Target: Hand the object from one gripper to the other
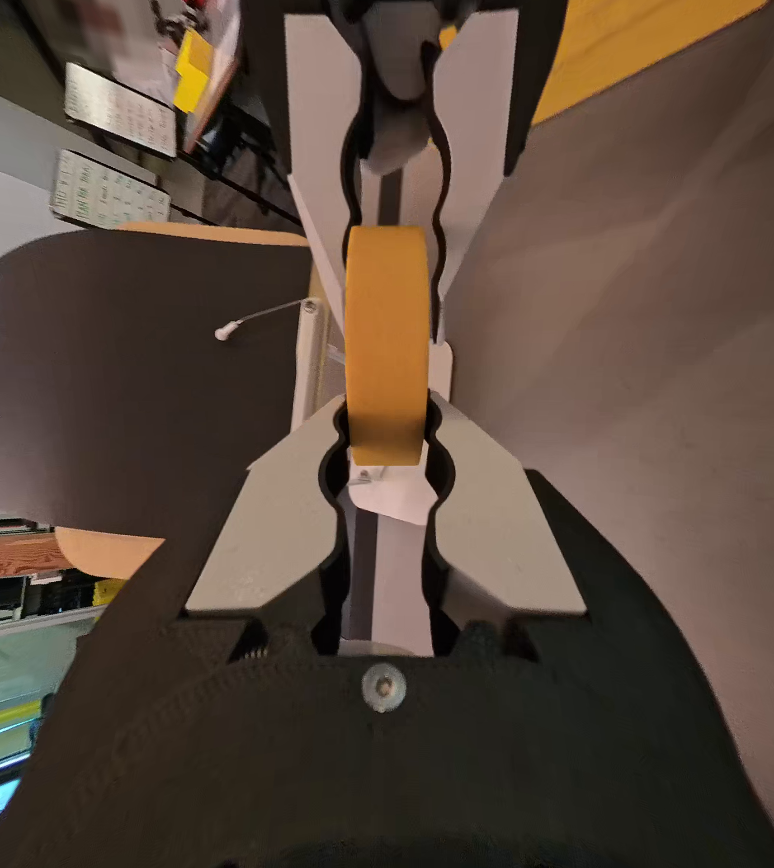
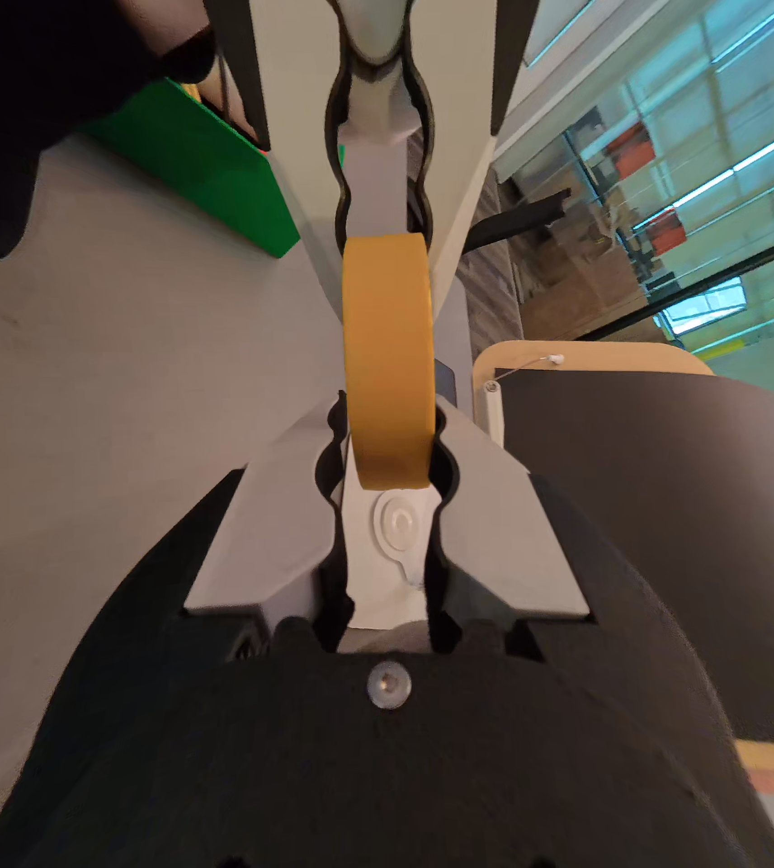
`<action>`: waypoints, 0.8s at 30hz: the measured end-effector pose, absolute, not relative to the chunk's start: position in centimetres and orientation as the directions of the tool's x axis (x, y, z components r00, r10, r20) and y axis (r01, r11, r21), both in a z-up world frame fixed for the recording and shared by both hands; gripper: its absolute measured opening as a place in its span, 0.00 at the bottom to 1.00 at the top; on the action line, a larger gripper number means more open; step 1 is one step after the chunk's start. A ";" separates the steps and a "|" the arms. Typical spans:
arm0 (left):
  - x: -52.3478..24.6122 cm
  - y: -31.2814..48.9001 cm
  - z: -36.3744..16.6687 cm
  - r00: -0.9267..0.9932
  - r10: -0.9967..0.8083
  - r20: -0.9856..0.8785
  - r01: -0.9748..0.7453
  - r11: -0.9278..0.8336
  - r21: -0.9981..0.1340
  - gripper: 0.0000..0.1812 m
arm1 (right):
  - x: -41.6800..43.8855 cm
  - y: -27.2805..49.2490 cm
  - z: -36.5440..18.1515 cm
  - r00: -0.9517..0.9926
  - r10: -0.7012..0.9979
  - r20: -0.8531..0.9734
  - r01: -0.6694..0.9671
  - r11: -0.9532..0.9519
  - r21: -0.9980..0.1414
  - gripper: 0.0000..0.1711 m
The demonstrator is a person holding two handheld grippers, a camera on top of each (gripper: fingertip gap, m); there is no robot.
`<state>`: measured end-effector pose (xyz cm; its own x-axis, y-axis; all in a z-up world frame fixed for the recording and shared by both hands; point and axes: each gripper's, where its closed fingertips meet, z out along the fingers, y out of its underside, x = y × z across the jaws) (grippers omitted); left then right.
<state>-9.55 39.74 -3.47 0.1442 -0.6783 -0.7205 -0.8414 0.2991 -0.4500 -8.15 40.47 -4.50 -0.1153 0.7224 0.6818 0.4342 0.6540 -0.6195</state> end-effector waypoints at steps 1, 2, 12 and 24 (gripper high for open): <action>-9.8 39.6 -3.8 0.135 -0.692 -0.709 -0.846 0.292 -0.446 0.15 | -8.2 40.2 -4.7 -0.129 0.726 0.675 0.431 0.654 -0.621 0.16; -9.8 39.3 -4.1 0.130 -0.708 -0.694 -0.845 0.286 -0.451 0.15 | -8.3 39.9 -4.8 -0.144 0.729 0.669 0.423 0.656 -0.625 0.14; -9.9 37.3 -4.9 0.065 -0.761 -0.645 -0.834 0.313 -0.453 0.15 | -7.8 36.0 -6.0 -0.323 0.785 0.529 0.329 0.617 -0.715 0.16; -8.1 30.9 -5.6 -0.151 -0.796 -0.585 -0.781 0.459 -0.424 0.15 | -5.3 25.4 -6.3 -0.748 0.630 0.210 0.153 0.472 -0.868 0.10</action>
